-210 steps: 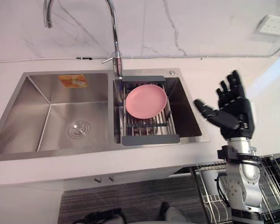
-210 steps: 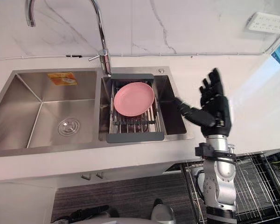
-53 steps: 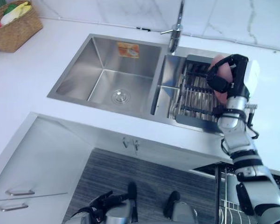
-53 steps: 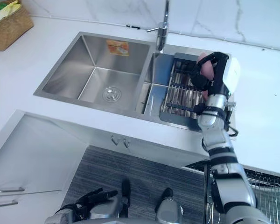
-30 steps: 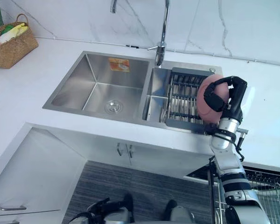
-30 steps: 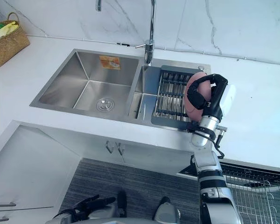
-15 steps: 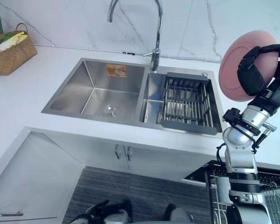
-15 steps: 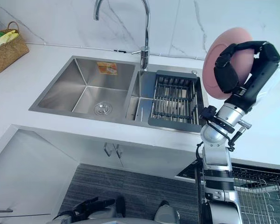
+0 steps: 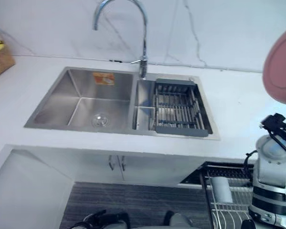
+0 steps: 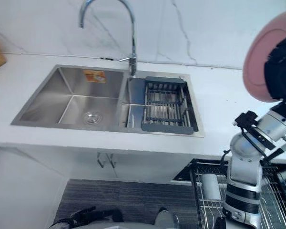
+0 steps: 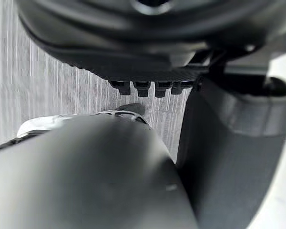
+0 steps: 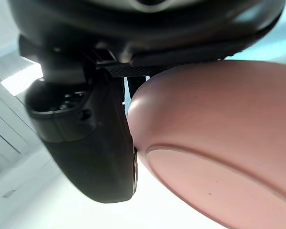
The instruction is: Walk over to the sink, pick up the cup, carry it to the dishwasher, place the cup inside the dishwasher, then close the dishwasher door
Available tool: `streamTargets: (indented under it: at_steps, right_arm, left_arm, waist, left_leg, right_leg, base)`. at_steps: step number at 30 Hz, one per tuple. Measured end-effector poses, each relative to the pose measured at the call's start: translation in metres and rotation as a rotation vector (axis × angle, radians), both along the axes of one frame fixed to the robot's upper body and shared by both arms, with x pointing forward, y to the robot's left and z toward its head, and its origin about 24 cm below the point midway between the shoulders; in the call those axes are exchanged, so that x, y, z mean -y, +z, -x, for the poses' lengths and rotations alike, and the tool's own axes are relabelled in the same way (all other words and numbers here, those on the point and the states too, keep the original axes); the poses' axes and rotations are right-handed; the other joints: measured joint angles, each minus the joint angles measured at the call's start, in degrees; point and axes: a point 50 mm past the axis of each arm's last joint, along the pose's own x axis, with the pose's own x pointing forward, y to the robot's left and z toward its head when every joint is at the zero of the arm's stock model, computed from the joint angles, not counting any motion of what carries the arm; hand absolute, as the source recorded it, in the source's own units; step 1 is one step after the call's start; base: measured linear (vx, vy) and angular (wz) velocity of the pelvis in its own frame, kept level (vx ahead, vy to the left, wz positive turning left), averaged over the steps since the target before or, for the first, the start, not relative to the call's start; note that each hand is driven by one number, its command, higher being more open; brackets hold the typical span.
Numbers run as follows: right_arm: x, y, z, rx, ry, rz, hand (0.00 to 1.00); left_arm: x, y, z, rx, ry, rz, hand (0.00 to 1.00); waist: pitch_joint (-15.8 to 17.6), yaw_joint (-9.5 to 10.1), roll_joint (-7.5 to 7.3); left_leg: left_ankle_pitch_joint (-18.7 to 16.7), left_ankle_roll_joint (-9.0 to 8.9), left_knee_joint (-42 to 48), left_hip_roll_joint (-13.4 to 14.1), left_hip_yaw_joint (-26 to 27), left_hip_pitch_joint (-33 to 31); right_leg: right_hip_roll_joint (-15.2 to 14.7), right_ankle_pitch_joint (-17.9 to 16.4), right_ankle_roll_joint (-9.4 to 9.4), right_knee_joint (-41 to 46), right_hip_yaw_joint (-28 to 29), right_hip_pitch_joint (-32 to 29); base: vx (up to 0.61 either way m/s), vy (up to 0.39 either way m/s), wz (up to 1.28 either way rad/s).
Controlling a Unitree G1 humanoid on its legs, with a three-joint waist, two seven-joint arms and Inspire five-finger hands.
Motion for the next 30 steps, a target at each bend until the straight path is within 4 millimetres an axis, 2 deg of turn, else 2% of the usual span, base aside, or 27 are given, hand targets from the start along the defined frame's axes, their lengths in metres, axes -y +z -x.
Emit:
streamTargets:
  at_steps: [1,3,4,5,6,8,10,13,16,20,25,28,29,30]
  right_arm:
    - [0.002,-0.002,0.001,-0.013,-0.010,-0.001,0.00]
    - [0.007,-0.013,0.006,-0.089,-0.037,0.010,0.00]
    - [0.008,-0.016,0.007,-0.114,-0.047,0.019,0.00]
    - [0.010,-0.024,0.012,-0.161,-0.070,0.037,0.00]
    - [0.013,-0.032,0.018,-0.211,-0.105,0.053,0.00]
    - [0.022,-0.042,0.026,-0.273,-0.176,0.073,0.00]
    - [0.034,-0.054,0.033,-0.346,-0.273,0.099,0.00]
    - [0.041,-0.073,0.030,-0.466,-0.370,0.170,0.00]
    - [0.040,-0.093,0.024,-0.574,-0.365,0.204,0.00]
    - [0.042,-0.112,0.029,-0.675,-0.364,0.210,0.00]
    - [0.044,-0.121,0.033,-0.720,-0.369,0.210,0.00]
    - [0.045,-0.129,0.033,-0.751,-0.363,0.202,0.00]
    - [0.044,-0.137,0.031,-0.782,-0.355,0.194,0.00]
    - [0.044,-0.138,0.031,-0.790,-0.354,0.194,0.00]
  left_arm:
    - [0.000,0.000,0.000,-0.001,0.000,-0.001,1.00]
    - [-0.002,0.000,0.001,-0.017,0.013,-0.016,1.00]
    - [-0.003,0.000,0.002,-0.026,0.016,-0.022,1.00]
    - [-0.007,0.000,0.005,-0.051,0.022,-0.036,1.00]
    - [-0.010,0.000,0.007,-0.068,0.025,-0.048,1.00]
    - [-0.010,-0.001,0.007,-0.084,0.029,-0.051,1.00]
    - [-0.010,-0.001,0.005,-0.084,0.029,-0.053,1.00]
    - [-0.011,-0.001,0.004,-0.076,0.064,-0.053,1.00]
    - [-0.011,-0.001,0.003,-0.065,0.112,-0.054,1.00]
    - [-0.009,0.000,0.001,-0.049,0.125,-0.043,1.00]
    - [-0.005,0.000,-0.002,-0.032,0.128,-0.031,1.00]
    - [0.000,0.000,-0.008,-0.010,0.130,-0.015,1.00]
    - [0.004,0.000,-0.012,0.006,0.141,-0.001,1.00]
    - [0.004,0.000,-0.013,0.009,0.141,0.000,1.00]
  waist:
    - [0.0,-0.11,0.01]
    - [-0.2,-0.70,-0.20]
    - [-0.3,-0.94,-0.47]
    - [-0.8,-1.95,-1.18]
    - [-1.1,-3.07,-1.70]
    - [-1.2,-3.97,-1.78]
    - [-1.5,-4.62,-1.81]
    - [-1.6,-5.26,-1.80]
    - [-1.6,-4.93,-1.73]
    - [-1.2,-4.87,-1.39]
    - [0.3,-5.14,0.13]
    - [2.4,-5.18,1.71]
    - [3.4,-5.20,3.18]
    - [3.6,-5.17,3.43]
  left_leg:
    - [-0.4,-0.02,0.0,0.2,1.3,0.0]
    - [-1.7,-0.07,0.0,1.3,6.9,0.1]
    - [-2.0,-0.13,0.0,1.5,8.0,0.1]
    - [-2.9,0.03,0.3,1.5,9.8,0.1]
    - [-3.4,-0.27,1.3,1.8,10.9,-0.1]
    - [-5.1,-0.93,3.3,2.3,11.3,-0.6]
    - [-6.6,-1.17,5.0,3.4,12.2,-1.6]
    - [-7.4,-1.44,7.1,3.8,13.2,-2.5]
    - [-9.3,-1.29,9.9,4.1,11.5,-3.5]
    - [-10.7,-1.00,11.7,4.2,11.1,-4.0]
    - [-11.3,-0.35,12.5,4.0,10.5,-5.2]
    - [-11.4,-0.29,13.2,4.0,9.4,-6.6]
    - [-11.2,-0.09,13.4,4.0,8.7,-7.6]
    - [-11.2,-0.06,13.5,4.0,8.6,-7.6]
  right_leg:
    - [-0.5,0.0,-0.95,-0.1,-2.0,-0.2]
    - [-2.8,0.4,-5.24,0.2,-11.1,-1.0]
    - [-3.3,0.7,-5.77,0.6,-12.6,-1.3]
    - [-4.4,1.5,-7.07,2.0,-14.7,-2.2]
    - [-4.7,2.4,-6.75,3.6,-14.9,-3.0]
    - [-4.3,4.0,-4.45,4.6,-14.5,-4.0]
    - [-3.1,4.8,-3.44,2.9,-13.2,-4.6]
    - [-2.0,6.0,-2.69,0.0,-11.8,-4.9]
    - [-1.6,6.5,-2.62,-0.1,-10.0,-5.9]
    - [-1.6,7.4,-2.25,-1.2,-9.7,-5.3]
    - [-1.8,8.5,-2.30,-2.9,-10.0,-4.9]
    - [-2.0,8.4,-2.29,-3.1,-10.5,-5.3]
    - [-2.2,8.4,-2.25,-3.1,-10.8,-5.7]
    - [-2.2,8.4,-2.25,-3.1,-10.9,-5.8]
  base:
    - [0.05,0.114,-1.17]
    - [0.05,0.113,-1.23]
    - [0.06,0.064,-1.05]
    - [0.08,0.013,-0.77]
    - [0.10,-0.011,-0.66]
    - [0.12,-0.031,-0.52]
    - [0.13,-0.033,-0.41]
    - [0.11,-0.003,-0.32]
    - [0.06,0.002,-0.39]
    - [0.01,0.038,-0.04]
    - [-0.04,0.028,0.07]
    - [-0.03,-0.003,0.19]
    - [-0.01,-0.010,0.19]
    - [0.00,-0.013,0.18]
